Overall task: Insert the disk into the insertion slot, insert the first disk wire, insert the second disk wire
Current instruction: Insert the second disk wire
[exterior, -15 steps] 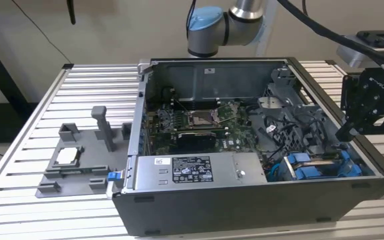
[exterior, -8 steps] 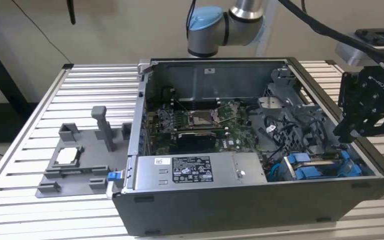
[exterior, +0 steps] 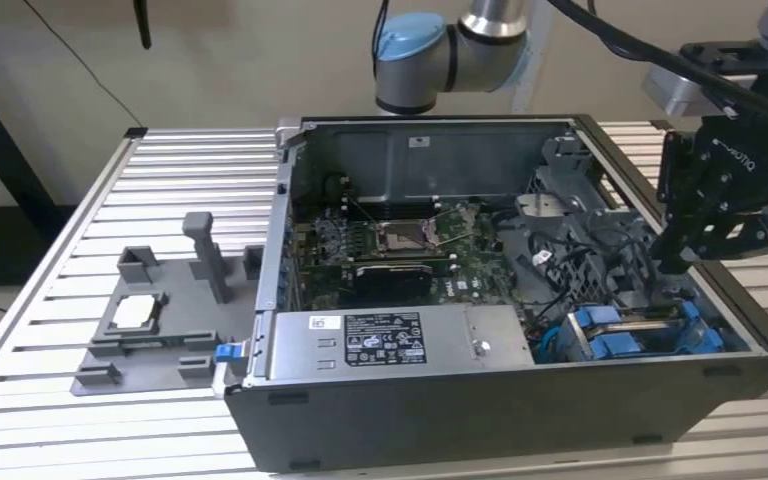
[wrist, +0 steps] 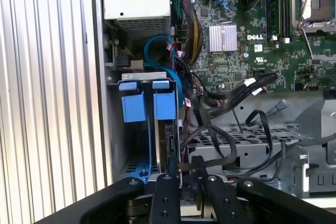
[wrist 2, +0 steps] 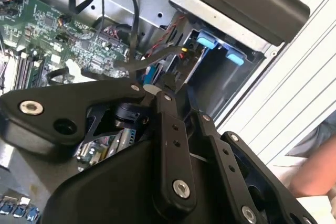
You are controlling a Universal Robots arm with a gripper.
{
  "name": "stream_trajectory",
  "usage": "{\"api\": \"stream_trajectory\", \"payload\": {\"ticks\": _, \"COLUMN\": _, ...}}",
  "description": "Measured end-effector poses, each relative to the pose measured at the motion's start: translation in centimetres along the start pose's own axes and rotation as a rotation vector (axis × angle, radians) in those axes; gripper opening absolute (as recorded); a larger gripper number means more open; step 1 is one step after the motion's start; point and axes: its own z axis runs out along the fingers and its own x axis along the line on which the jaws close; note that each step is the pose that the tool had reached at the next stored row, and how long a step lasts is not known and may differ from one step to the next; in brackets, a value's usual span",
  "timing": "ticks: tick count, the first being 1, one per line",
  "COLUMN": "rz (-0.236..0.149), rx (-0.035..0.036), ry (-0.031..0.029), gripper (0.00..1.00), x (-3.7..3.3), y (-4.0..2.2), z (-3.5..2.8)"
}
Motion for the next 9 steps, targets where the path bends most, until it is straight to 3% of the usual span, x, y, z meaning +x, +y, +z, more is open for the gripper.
{"api": "stream_trajectory", "payload": {"ticks": 9, "rz": 0.0, "rx": 0.0111, "ry": -0.0008, "gripper": 0.25, "x": -1.18, "y": 2.22, "z": -0.09}}
